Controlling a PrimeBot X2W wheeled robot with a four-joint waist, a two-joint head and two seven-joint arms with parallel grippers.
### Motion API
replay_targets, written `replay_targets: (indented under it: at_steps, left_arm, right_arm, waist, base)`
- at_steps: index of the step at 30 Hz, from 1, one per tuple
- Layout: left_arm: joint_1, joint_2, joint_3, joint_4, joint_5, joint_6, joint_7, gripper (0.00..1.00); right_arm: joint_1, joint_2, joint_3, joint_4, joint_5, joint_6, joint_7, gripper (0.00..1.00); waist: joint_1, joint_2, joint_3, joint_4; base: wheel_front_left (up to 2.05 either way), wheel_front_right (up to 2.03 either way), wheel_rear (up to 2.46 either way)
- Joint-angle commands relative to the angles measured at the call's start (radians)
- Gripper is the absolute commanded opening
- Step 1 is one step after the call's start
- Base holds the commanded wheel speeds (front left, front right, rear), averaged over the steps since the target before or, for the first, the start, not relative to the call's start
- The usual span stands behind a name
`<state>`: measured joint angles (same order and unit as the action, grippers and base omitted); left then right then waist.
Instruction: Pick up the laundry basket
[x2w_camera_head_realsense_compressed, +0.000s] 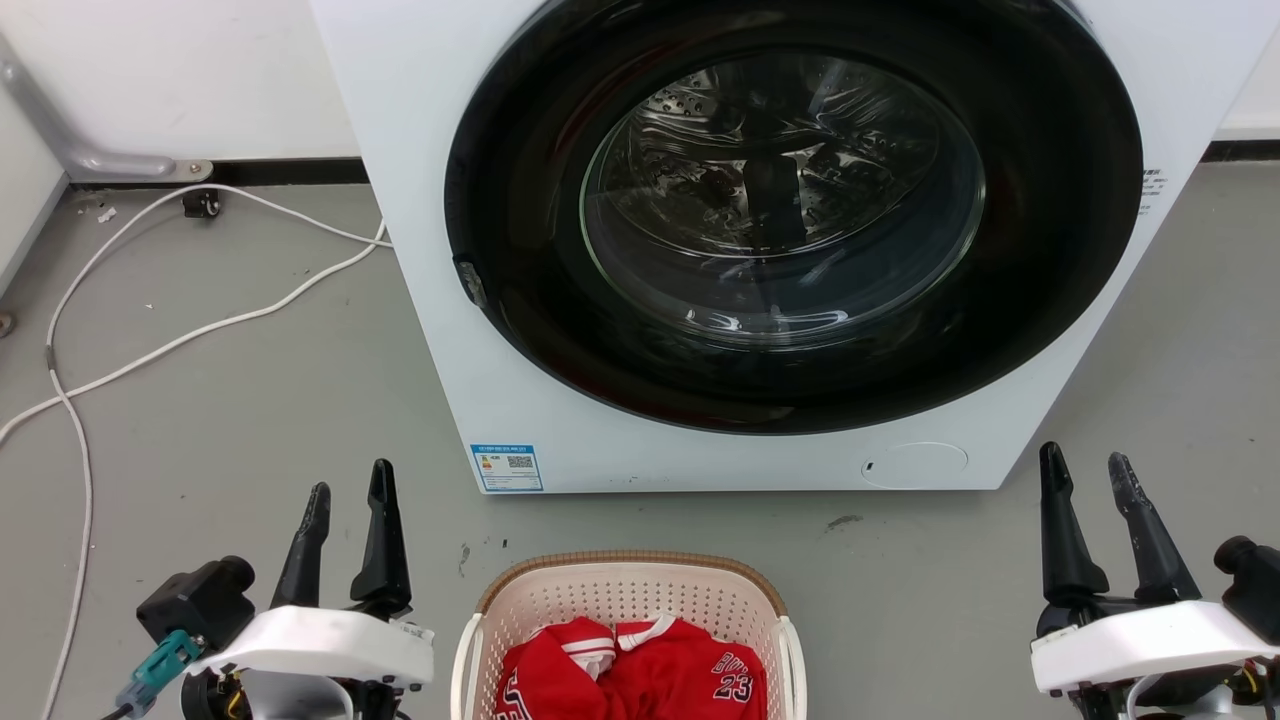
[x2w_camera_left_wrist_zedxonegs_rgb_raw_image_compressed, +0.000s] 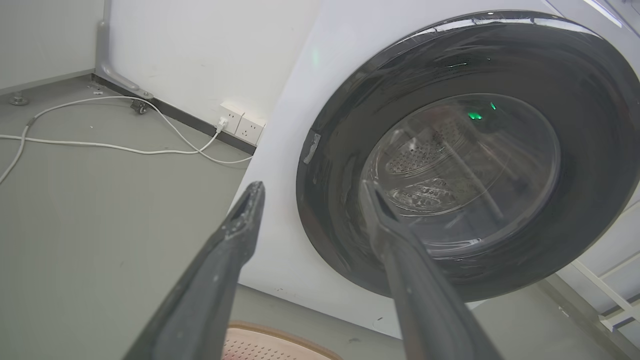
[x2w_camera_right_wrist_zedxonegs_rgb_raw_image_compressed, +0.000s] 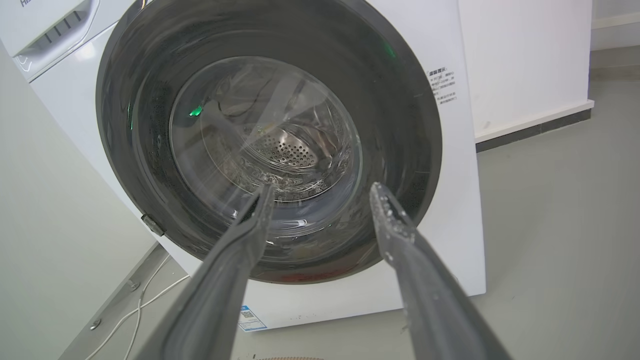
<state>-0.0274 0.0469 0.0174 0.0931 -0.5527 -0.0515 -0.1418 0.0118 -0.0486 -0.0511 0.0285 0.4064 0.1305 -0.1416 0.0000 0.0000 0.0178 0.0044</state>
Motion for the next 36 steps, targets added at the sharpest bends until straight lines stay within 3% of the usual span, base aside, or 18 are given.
replay_targets:
  at_steps: [1,36]
  left_arm:
    - [0.001,0.003,-0.001,-0.014,0.027,0.004,-0.009,1.0]
    - [0.03,0.004,-0.013,-0.024,0.329,0.014,-0.086,1.0]
  right_arm:
    - [0.003,-0.002,0.0,-0.017,-0.026,0.0,-0.009,1.0]
    - [0.044,-0.003,0.008,-0.054,-0.288,0.0,-0.088,1.0]
  waist:
    - [0.0,0.0,0.0,0.0]
    - [0.0,0.0,0.003,0.0]
  base:
    - [0.0,0.0,0.0]
    - [0.0,0.0,0.0]
